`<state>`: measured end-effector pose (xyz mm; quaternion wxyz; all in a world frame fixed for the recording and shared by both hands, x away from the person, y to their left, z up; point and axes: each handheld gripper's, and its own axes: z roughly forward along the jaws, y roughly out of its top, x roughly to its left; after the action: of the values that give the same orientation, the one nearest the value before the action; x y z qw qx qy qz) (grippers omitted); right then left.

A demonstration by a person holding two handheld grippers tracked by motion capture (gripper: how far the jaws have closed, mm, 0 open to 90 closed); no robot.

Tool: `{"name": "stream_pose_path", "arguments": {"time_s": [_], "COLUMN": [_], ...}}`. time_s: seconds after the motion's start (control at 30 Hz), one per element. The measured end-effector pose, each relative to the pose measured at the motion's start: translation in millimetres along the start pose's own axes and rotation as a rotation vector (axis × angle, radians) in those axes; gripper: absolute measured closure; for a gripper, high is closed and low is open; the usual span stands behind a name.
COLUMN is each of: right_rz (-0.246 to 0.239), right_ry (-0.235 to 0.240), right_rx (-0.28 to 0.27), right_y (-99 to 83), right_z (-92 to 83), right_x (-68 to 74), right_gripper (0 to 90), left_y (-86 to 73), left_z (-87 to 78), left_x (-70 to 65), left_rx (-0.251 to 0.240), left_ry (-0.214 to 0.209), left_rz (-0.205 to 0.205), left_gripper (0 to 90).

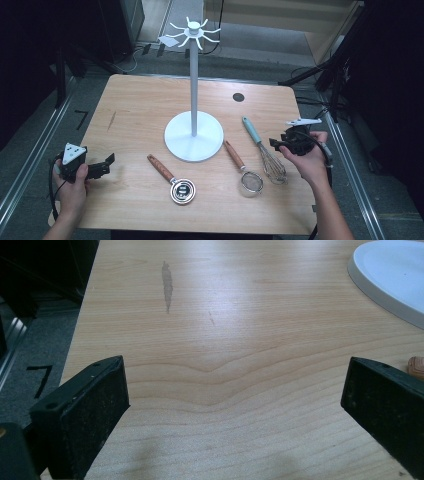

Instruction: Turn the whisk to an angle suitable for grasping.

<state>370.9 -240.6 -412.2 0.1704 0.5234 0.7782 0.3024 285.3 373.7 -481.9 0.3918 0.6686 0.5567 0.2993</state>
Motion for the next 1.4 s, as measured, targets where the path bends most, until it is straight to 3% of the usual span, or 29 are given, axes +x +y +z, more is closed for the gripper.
{"name": "stream_pose_path", "arguments": {"time_s": [0.33,0.37,0.47,0.5,0.6,0.63,0.7,0.87,1.07,1.4], "right_rz": [0.005,0.001,0.006,0.003,-0.009,-0.017,-0.021,-0.027,-0.021,-0.018], "right_ry": [0.024,0.029,0.037,0.035,0.029,0.032,0.03,0.043,0.032,0.028], "right_rx": [0.144,0.179,0.213,0.252,0.286,0.327,0.341,0.434,0.502,0.559], "right_y": [27.4,34.8,41.6,47.9,52.7,58.5,60.2,72.2,81.9,85.3], "right_z": [25.4,28.9,32.5,37.0,41.4,47.5,49.6,67.7,85.3,109.8], "right_x": [-2.2,-1.7,-1.4,-0.1,1.3,3.1,3.5,6.0,8.5,18.0], "right_gripper": [49.7,49.8,49.9,49.9,49.9,49.8,49.9,50.2,52.8,58.1], "left_y": [0.1,0.1,0.1,0.1,0.1,0.1,0.1,0.1,0.1,0.0], "left_z": [0.1,0.1,0.2,0.2,0.1,0.1,0.1,0.1,0.1,0.0], "left_x": [0.1,0.0,0.0,-0.1,0.0,0.0,0.0,0.1,0.2,0.3], "left_rx": [0.001,0.002,0.002,0.002,0.002,0.002,0.002,0.001,0.001,-0.001], "left_ry": [-0.002,-0.002,-0.002,-0.003,-0.003,-0.003,-0.004,-0.005,-0.006,-0.007], "left_rz": [0.003,0.003,0.004,0.004,0.004,0.004,0.004,0.003,0.003,0.001], "left_gripper": [0.0,0.0,0.0,0.0,0.0,0.0,0.0,0.0,0.0,0.0]}}
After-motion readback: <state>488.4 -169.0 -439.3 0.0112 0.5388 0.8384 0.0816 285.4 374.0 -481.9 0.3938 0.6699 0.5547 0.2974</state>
